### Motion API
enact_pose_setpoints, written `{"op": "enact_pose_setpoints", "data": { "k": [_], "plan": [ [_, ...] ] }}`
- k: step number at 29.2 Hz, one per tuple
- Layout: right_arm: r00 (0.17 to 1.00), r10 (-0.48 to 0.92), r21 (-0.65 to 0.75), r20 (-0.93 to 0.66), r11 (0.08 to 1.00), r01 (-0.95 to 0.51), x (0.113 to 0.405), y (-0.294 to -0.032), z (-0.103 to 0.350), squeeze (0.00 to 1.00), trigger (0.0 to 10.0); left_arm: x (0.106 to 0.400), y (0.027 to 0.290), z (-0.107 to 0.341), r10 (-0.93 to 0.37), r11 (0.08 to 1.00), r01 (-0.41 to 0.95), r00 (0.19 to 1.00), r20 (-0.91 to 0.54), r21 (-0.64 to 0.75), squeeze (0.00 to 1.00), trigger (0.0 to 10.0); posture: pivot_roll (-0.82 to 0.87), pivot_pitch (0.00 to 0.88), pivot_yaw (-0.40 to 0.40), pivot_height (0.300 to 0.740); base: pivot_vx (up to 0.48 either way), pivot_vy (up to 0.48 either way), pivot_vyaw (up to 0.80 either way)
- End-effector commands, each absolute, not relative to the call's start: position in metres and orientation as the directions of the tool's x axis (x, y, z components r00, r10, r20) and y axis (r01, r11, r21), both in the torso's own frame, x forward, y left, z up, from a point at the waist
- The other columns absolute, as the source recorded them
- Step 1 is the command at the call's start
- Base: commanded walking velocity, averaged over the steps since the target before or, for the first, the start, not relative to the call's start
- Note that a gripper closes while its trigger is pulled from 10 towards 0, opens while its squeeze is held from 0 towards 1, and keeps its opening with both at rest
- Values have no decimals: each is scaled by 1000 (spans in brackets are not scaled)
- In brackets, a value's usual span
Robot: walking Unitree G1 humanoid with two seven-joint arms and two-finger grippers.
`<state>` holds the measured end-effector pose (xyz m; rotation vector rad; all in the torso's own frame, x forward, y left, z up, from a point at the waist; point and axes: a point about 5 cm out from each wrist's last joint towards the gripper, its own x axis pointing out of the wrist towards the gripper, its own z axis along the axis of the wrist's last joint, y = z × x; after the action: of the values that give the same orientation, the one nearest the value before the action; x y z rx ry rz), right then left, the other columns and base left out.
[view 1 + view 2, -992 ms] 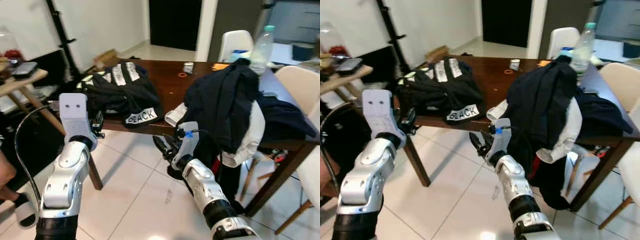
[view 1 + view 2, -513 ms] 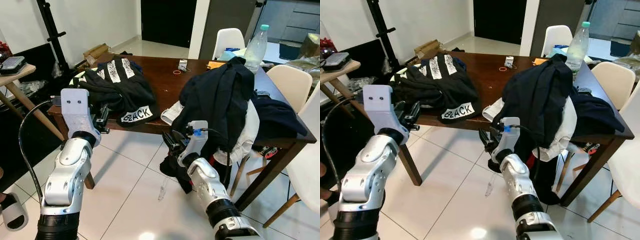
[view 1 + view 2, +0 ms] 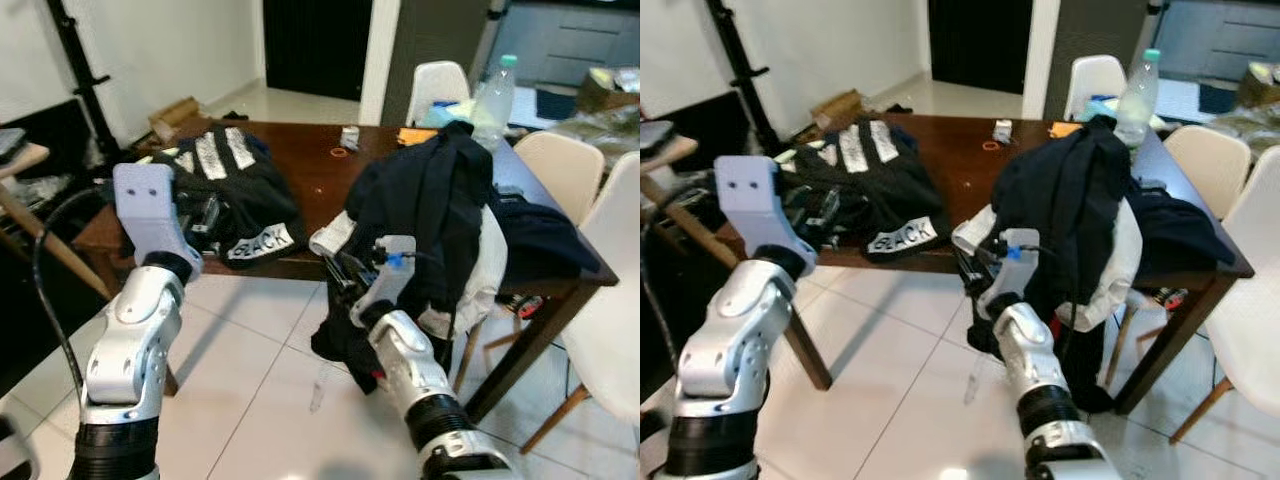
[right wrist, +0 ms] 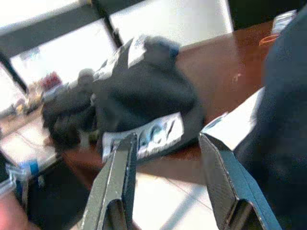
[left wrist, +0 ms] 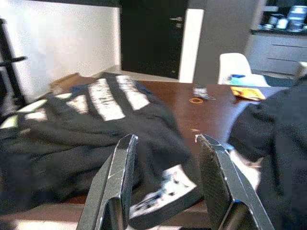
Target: Hang hanger
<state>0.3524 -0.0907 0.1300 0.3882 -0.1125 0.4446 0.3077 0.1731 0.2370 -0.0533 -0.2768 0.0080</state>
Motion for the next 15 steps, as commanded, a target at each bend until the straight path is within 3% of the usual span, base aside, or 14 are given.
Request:
{"op": "enact_pose_setpoints", "data": {
  "k": [1, 10, 15],
  "plan": [
    [891, 363, 346, 275, 827, -443, 355, -98, 144, 0, 10000, 307, 169, 249, -10, 999, 25, 945, 327, -42, 0, 10000, 164, 0, 2, 740, 401, 0, 0],
    [876, 348, 354, 335, 815, -459, 355, -98, 154, 0, 10000, 306, 167, 253, -22, 999, 31, 937, 349, -20, 0, 10000, 168, 0, 0, 740, 401, 0, 0],
    [829, 335, 366, 448, 777, -512, 352, -97, 171, 0, 10000, 305, 167, 256, -35, 999, 43, 932, 361, -14, 0, 10000, 171, 0, 4, 740, 403, 0, 0]
  ]
}}
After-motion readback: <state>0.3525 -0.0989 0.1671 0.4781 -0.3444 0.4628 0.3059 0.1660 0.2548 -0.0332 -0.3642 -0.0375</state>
